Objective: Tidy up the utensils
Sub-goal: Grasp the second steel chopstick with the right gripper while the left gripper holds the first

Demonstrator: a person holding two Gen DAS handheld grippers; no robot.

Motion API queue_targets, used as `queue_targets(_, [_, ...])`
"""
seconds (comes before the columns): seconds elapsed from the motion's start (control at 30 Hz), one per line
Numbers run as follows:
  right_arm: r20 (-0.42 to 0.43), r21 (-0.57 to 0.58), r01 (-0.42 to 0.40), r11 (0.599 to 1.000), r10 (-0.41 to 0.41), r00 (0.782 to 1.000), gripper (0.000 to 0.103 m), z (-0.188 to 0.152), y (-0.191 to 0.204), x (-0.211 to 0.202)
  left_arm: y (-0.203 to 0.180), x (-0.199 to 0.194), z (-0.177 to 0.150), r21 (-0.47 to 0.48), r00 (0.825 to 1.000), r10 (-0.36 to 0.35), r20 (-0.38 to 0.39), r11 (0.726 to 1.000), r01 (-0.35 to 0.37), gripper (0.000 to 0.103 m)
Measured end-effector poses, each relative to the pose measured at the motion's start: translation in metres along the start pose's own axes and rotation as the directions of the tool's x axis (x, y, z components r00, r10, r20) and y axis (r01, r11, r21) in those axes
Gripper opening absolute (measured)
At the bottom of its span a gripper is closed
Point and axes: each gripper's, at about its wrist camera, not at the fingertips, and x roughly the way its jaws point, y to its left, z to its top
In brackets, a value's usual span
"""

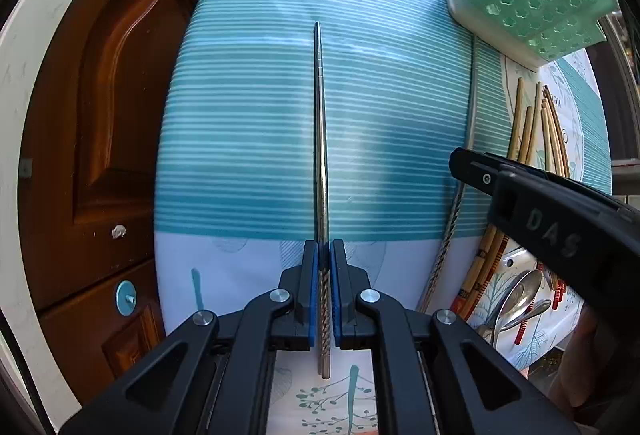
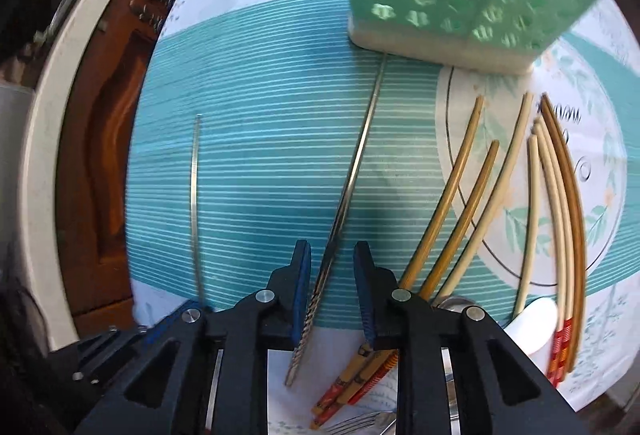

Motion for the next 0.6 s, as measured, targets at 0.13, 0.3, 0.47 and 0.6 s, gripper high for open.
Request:
queue_targets(0.13, [0.034, -0.153, 0.126, 0.980, -0.122, 0.992, 0.020, -0.008, 0.028, 0.003, 0.001, 0.001, -0.006, -0.001, 1.000, -0.004, -0.001, 1.000, 0.004, 0.003])
queue_targets(0.3, [0.028, -0.233, 0.140, 0.962, -0.138, 0.990, 0.009, -0.012, 0.040, 0.003, -0.001, 0.003, -0.007, 0.008, 1.000, 0.005, -0.012, 1.000, -0.005, 0.004])
queue_targets(0.47, [-0.031, -0.250, 0.121, 0.961, -0.133, 0.991, 0.009, -0.006, 0.040, 0.002, -0.008, 0.004, -0.001, 0.012, 0.999, 0.006, -0.041, 1.000, -0.006, 0.008])
queue_targets(0.6, [-0.060, -0.245, 0.105, 0.964, -0.123, 0.991, 0.009, -0.003, 0.034, 0.000, -0.013, 0.005, 0.011, 0.019, 0.999, 0.010, -0.042, 1.000, -0.009, 0.013])
